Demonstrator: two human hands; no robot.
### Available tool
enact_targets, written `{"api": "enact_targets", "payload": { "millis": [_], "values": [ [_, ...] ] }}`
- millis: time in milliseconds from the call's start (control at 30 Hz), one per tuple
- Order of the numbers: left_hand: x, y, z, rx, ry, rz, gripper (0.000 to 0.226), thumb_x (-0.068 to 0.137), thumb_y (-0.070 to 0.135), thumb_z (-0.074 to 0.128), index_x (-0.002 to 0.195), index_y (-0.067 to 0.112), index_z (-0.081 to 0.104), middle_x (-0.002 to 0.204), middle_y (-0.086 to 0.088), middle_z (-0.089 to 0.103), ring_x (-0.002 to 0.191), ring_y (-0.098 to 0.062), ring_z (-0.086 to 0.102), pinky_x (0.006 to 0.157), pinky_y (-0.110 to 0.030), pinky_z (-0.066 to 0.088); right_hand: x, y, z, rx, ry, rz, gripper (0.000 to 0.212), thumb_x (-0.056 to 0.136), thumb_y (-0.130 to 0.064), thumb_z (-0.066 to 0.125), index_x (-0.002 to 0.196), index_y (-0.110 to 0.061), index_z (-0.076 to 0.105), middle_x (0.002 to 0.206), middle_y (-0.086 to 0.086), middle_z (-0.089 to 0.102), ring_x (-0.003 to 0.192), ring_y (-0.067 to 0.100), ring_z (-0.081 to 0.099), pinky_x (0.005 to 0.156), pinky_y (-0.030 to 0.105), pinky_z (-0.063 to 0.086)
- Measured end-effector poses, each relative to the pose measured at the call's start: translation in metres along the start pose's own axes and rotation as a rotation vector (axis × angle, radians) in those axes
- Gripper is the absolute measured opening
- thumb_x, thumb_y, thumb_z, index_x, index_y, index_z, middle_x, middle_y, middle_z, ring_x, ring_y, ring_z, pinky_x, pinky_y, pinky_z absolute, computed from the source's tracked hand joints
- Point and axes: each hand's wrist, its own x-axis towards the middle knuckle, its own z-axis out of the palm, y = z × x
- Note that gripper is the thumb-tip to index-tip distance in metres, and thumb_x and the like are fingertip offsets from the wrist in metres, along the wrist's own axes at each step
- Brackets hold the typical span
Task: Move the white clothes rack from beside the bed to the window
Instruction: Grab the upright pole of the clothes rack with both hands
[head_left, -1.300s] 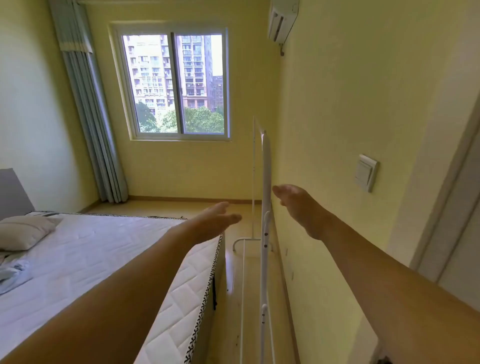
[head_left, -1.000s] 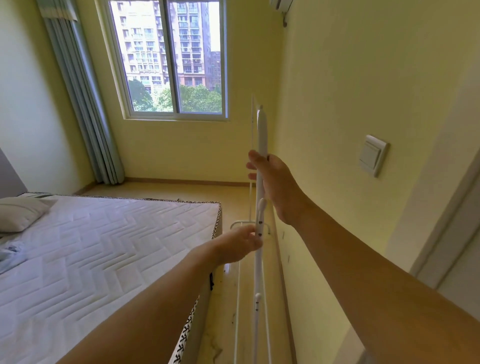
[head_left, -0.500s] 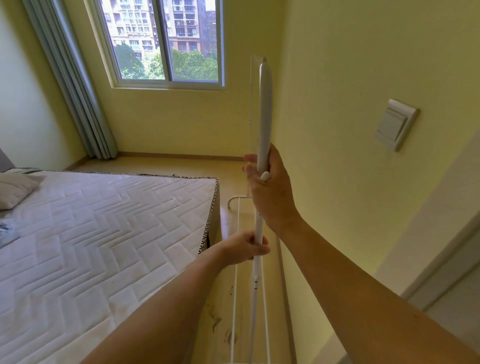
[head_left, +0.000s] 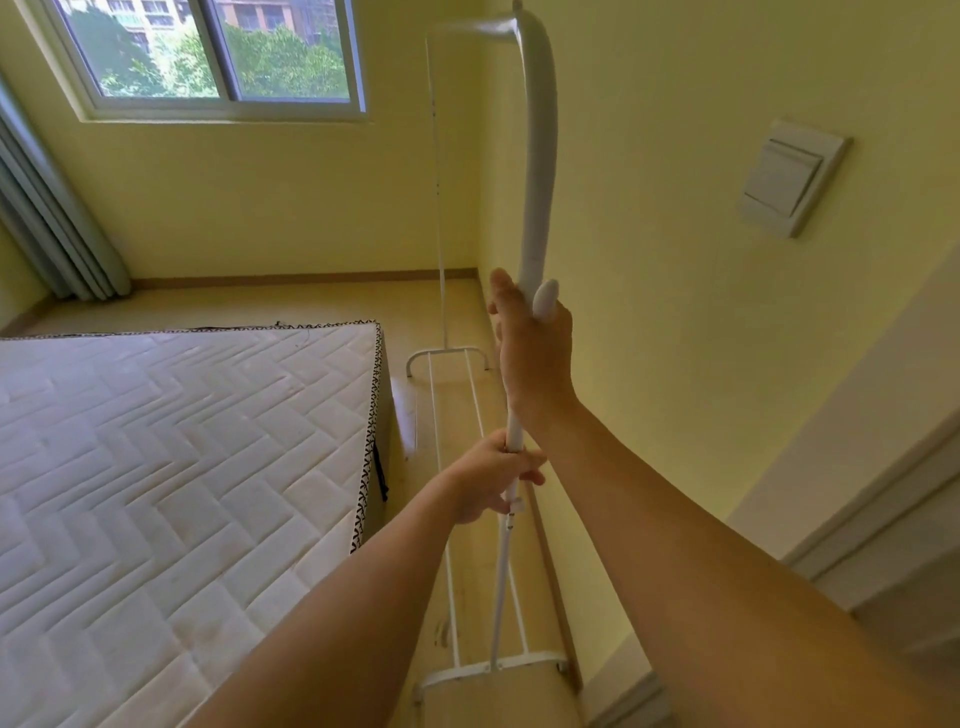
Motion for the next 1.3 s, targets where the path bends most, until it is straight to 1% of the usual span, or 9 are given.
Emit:
{"api": "enact_targets", "payload": {
  "millis": [167, 333, 400, 500, 667, 800, 1000, 1133, 1300],
  "values": [
    [0.022, -0.008, -0.006, -0.092, 0.032, -0.192, 0.043, 0.085, 0.034, 0.069, 0.124, 0.019, 0.06, 0.116, -0.003, 0.053, 0.081, -0.018, 0.053, 0.058, -0.041, 0.061, 0.019, 0.01, 0.012, 0.066, -0.096, -0.056, 0.044, 0.094, -0.038, 0.06, 0.063, -0.011, 0.044, 0.049, 0.0, 0.033, 0.045, 0.013, 0.029, 0.044, 0.029, 0.026],
    [0.041, -0.018, -0.003, -0.225, 0.092, -0.254, 0.031, 0.09, 0.014, 0.064, 0.121, 0.016, 0.066, 0.132, -0.004, 0.051, 0.112, -0.019, 0.042, 0.076, -0.054, 0.054, 0.044, 0.015, 0.011, 0.144, -0.158, -0.04, 0.05, 0.096, -0.031, 0.059, 0.054, -0.018, 0.035, 0.04, -0.014, 0.033, 0.04, 0.008, 0.027, 0.042, 0.023, 0.024],
    [0.054, -0.013, 0.0, -0.293, 0.17, -0.234, 0.022, 0.089, -0.002, 0.055, 0.097, 0.013, 0.069, 0.114, -0.008, 0.057, 0.104, -0.024, 0.049, 0.084, -0.058, 0.056, 0.057, 0.018, 0.01, 0.158, -0.171, -0.066, 0.051, 0.097, -0.028, 0.058, 0.053, -0.018, 0.035, 0.041, -0.014, 0.033, 0.041, 0.008, 0.028, 0.044, 0.026, 0.024],
    [0.071, -0.003, 0.006, -0.355, 0.323, -0.192, 0.031, 0.085, -0.013, 0.042, 0.074, 0.01, 0.06, 0.08, -0.005, 0.057, 0.078, -0.024, 0.052, 0.093, -0.065, 0.051, 0.076, 0.022, 0.009, 0.173, -0.185, -0.064, 0.05, 0.097, -0.026, 0.057, 0.052, -0.019, 0.037, 0.041, -0.013, 0.033, 0.041, 0.008, 0.028, 0.044, 0.026, 0.024],
    [0.095, 0.009, 0.011, -0.346, 0.44, -0.13, 0.036, 0.08, -0.012, 0.033, 0.064, 0.012, 0.054, 0.066, -0.006, 0.049, 0.07, -0.026, 0.049, 0.08, -0.058, 0.056, 0.103, 0.03, 0.006, 0.204, -0.218, -0.084, 0.045, 0.098, -0.023, 0.057, 0.057, -0.013, 0.039, 0.047, -0.003, 0.031, 0.044, 0.011, 0.028, 0.046, 0.028, 0.023],
    [0.108, 0.018, 0.011, -0.342, 0.485, -0.121, 0.036, 0.083, -0.011, 0.032, 0.07, 0.011, 0.057, 0.07, -0.006, 0.05, 0.072, -0.025, 0.05, 0.078, -0.056, 0.057, 0.12, 0.034, 0.006, 0.215, -0.244, -0.099, 0.045, 0.098, -0.023, 0.056, 0.059, -0.005, 0.042, 0.053, 0.002, 0.027, 0.049, 0.018, 0.023, 0.047, 0.031, 0.018],
    [0.123, 0.029, 0.005, -0.363, 0.482, -0.124, 0.035, 0.086, -0.01, 0.031, 0.086, 0.007, 0.062, 0.072, -0.006, 0.053, 0.072, -0.023, 0.051, 0.081, -0.058, 0.057, 0.14, 0.04, 0.01, 0.242, -0.278, -0.116, 0.044, 0.094, -0.025, 0.056, 0.058, -0.006, 0.039, 0.054, 0.001, 0.026, 0.048, 0.016, 0.021, 0.047, 0.03, 0.017],
    [0.138, 0.035, -0.006, -0.355, 0.493, -0.117, 0.035, 0.085, -0.012, 0.031, 0.07, 0.01, 0.055, 0.066, -0.005, 0.049, 0.068, -0.023, 0.049, 0.075, -0.054, 0.056, 0.157, 0.046, 0.016, 0.256, -0.295, -0.095, 0.049, 0.097, -0.021, 0.056, 0.053, -0.015, 0.033, 0.044, -0.009, 0.029, 0.042, 0.01, 0.025, 0.045, 0.022, 0.022],
    [0.157, 0.04, -0.025, -0.348, 0.506, -0.12, 0.035, 0.083, -0.011, 0.03, 0.068, 0.011, 0.053, 0.064, -0.004, 0.047, 0.068, -0.023, 0.046, 0.074, -0.048, 0.051, 0.177, 0.054, 0.033, 0.266, -0.313, -0.107, 0.044, 0.097, -0.02, 0.055, 0.057, -0.014, 0.037, 0.042, -0.013, 0.03, 0.04, 0.007, 0.026, 0.043, 0.02, 0.023]
  ]
}}
